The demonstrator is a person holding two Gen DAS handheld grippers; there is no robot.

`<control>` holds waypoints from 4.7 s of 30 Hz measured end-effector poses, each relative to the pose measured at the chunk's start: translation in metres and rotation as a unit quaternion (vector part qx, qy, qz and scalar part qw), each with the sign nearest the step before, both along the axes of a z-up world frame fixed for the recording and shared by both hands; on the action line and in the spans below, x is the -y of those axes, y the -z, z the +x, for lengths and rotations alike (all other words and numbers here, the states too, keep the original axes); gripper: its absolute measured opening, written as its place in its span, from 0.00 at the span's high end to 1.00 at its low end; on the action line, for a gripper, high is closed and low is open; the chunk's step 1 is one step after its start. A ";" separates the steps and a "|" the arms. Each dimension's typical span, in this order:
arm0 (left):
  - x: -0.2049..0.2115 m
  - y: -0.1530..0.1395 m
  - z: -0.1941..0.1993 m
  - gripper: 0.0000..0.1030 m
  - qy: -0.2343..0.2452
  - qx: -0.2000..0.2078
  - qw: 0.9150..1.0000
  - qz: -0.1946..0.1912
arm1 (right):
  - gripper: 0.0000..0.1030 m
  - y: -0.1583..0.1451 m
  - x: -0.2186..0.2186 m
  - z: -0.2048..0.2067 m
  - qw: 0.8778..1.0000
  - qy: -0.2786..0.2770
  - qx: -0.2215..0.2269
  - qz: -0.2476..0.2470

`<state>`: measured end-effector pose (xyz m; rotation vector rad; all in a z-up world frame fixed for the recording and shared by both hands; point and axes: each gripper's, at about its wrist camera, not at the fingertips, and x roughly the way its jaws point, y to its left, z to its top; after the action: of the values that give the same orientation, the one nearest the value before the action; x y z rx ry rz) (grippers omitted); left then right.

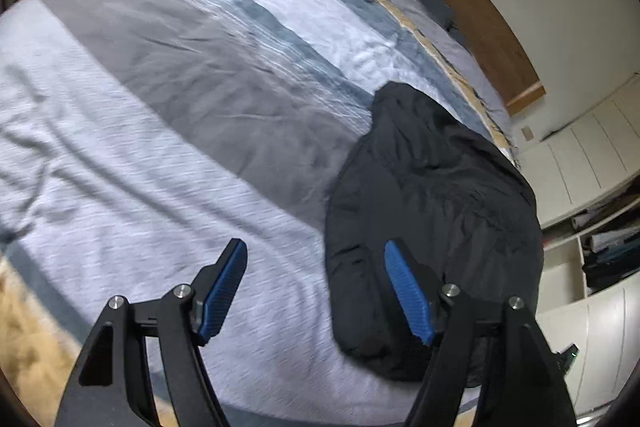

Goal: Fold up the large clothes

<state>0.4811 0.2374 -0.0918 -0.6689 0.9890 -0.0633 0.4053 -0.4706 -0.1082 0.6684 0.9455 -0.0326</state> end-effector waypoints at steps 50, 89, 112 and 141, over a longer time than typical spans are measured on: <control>0.144 -0.099 -0.006 0.82 0.180 0.151 0.963 -0.129 | 0.65 -0.109 -0.106 0.026 0.957 -0.217 0.177 0.079; 0.100 -0.127 -0.277 0.34 0.059 0.105 0.970 0.213 | 0.02 -0.138 -0.168 -0.227 0.961 -0.078 0.098 -0.248; 0.183 -0.191 -0.420 0.34 0.040 0.220 0.922 0.317 | 0.02 -0.204 -0.250 -0.370 0.914 -0.061 0.216 -0.338; 0.206 -0.204 -0.454 0.34 0.042 0.262 0.902 0.340 | 0.01 -0.210 -0.263 -0.387 0.910 -0.073 0.240 -0.331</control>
<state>0.0274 0.0318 0.1127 0.0483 0.4588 0.0284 0.0187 -0.2076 0.1021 -0.0370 0.4520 -0.0500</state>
